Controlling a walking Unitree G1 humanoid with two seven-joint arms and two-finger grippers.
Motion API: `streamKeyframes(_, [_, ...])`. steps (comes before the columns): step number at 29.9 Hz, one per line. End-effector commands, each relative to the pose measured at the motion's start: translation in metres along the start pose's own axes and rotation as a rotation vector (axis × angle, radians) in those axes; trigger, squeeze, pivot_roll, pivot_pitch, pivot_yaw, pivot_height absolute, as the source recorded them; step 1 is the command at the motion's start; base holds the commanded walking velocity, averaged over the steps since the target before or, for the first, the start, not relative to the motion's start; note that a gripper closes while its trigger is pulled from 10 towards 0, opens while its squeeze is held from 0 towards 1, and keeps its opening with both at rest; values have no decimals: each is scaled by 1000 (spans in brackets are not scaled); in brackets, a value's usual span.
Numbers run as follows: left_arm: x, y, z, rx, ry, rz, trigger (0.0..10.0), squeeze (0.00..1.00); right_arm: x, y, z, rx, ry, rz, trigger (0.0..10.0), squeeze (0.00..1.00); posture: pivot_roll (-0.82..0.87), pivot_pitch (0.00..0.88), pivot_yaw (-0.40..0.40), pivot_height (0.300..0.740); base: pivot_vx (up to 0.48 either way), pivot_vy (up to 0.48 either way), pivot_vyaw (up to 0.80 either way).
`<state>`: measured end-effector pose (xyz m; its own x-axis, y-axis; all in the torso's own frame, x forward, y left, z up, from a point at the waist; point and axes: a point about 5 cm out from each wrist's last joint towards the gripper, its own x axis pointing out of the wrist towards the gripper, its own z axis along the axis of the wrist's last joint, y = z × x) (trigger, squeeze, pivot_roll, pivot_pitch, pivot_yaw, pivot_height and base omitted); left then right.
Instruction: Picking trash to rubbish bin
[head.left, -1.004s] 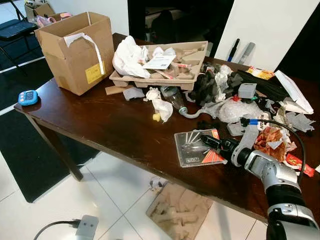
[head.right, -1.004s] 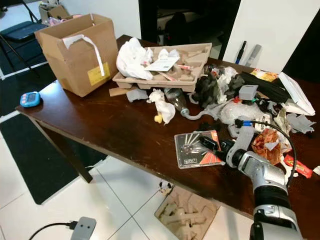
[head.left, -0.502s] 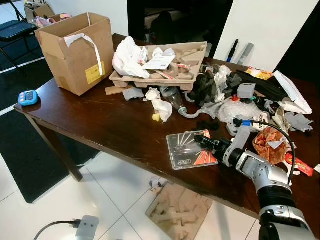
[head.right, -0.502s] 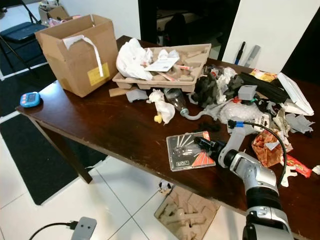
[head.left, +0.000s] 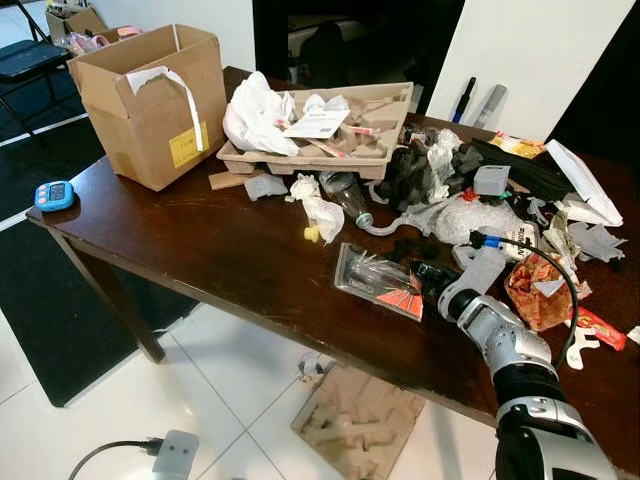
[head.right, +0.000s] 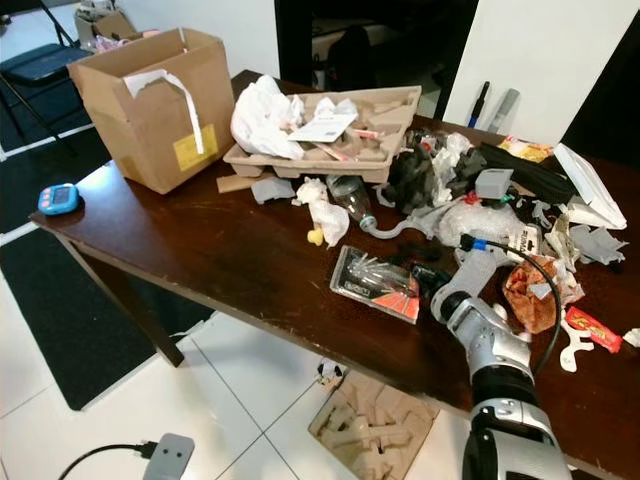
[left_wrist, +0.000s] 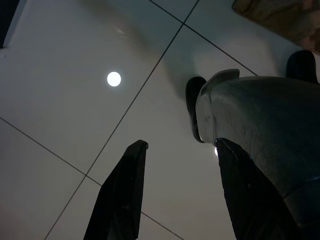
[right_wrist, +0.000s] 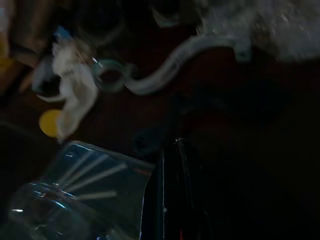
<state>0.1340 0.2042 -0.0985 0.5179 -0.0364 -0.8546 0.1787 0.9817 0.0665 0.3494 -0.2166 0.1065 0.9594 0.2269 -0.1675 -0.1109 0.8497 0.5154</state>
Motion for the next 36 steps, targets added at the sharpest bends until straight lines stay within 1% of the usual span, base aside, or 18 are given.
streamKeyframes(1, [-1,-4,-8,-3,28,-13,10000,0,2,8,13,32,-104,53,0,0,102,117,-32,740,0,0,0])
streamKeyframes(5, [-1,-3,-8,-4,30,-11,10000,0,-2,14,41,104,-294,123,0,0,98,117,-30,740,0,0,0])
streamKeyframes(9, [-1,-3,-8,-2,30,-13,10000,0,-4,12,51,149,-353,125,0,0,96,117,-29,740,0,0,0])
streamKeyframes(11, [-1,-4,-8,-1,30,-14,10000,0,-9,15,60,150,-408,184,0,0,95,117,-27,740,0,0,0])
streamKeyframes(12, [-1,-4,-7,-1,29,-15,10000,0,-13,22,65,143,-430,274,7686,102,95,117,-27,740,0,0,0])
streamKeyframes(13, [-1,-4,-7,-1,29,-15,10000,0,-13,22,65,143,-430,274,7686,102,95,117,-27,740,0,0,0])
streamKeyframes(14, [-1,-4,-7,-1,28,-15,10000,0,-18,29,69,119,-446,355,10000,761,94,117,-26,740,0,0,0])
streamKeyframes(15, [-1,-4,-7,-1,28,-15,10000,0,-18,29,69,119,-446,355,10000,761,94,117,-26,740,0,0,0])
streamKeyframes(16, [-1,-4,-7,1,28,-16,10000,0,-30,46,73,49,-454,528,10000,1000,91,117,-25,740,0,0,0])
streamKeyframes(19, [-1,-3,-6,5,29,-16,10000,0,-60,80,70,-129,-373,869,10000,1000,86,118,-22,740,0,0,0])
streamKeyframes(21, [-1,-3,-6,7,30,-17,10000,0,-71,93,58,-233,-261,986,10000,1000,84,118,-22,740,0,0,0])
streamKeyframes(23, [-1,-3,-6,8,31,-17,10000,0,-77,97,51,-279,-198,1035,10000,1000,82,118,-20,740,0,0,0])
streamKeyframes(25, [-1,-3,-6,8,31,-17,10000,0,-77,97,51,-279,-198,1035,10000,1000,82,118,-20,740,0,0,0])
streamKeyframes(27, [-1,-3,-6,10,31,-19,10000,0,-78,105,23,-432,-20,1063,10000,1000,80,122,-19,740,0,0,0])
streamKeyframes(29, [-1,-4,-6,11,30,-21,10000,0,-69,108,2,-567,71,1009,10000,1000,78,122,-20,740,0,0,0])
streamKeyframes(34, [0,-5,-6,11,29,-24,10000,0,-49,109,-11,-669,86,858,10000,1000,76,122,-20,740,0,0,0])
streamKeyframes(35, [0,-6,-6,11,29,-26,10000,0,-36,105,-14,-716,119,737,10000,318,80,121,-23,740,0,0,0])
streamKeyframes(36, [0,-6,-6,11,29,-26,10000,0,-36,105,-14,-716,119,737,10000,318,80,121,-23,740,0,0,0])
